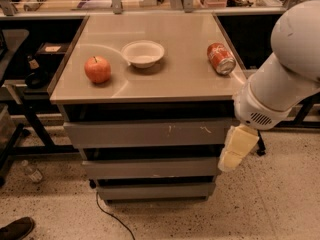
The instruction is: Open top drawer
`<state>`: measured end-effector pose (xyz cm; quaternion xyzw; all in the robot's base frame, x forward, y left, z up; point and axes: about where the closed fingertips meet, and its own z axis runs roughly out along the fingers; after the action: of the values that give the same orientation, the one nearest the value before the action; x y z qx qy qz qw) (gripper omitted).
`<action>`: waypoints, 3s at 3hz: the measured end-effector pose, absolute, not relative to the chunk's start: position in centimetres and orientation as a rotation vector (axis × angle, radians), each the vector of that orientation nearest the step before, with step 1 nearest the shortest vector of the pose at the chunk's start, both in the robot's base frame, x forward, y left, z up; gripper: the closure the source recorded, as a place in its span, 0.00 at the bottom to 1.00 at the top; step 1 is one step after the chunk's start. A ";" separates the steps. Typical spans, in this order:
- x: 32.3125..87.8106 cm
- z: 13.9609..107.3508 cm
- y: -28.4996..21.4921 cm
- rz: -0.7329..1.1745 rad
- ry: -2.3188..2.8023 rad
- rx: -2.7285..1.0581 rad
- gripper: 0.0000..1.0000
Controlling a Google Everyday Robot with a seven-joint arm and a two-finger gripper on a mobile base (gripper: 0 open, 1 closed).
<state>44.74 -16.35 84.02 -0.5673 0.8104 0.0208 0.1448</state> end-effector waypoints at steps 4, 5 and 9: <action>47.0 75.5 -11.5 0.120 2.302 -1.619 0.00; 48.0 73.6 -10.6 0.149 2.294 -1.617 0.00; 54.0 68.9 -7.2 0.193 2.212 -1.608 0.00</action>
Offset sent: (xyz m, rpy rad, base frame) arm 0.0135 0.0439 -0.0701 0.0481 -0.0157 -0.0189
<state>54.01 -7.19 68.89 -0.5748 0.7908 0.0692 0.1987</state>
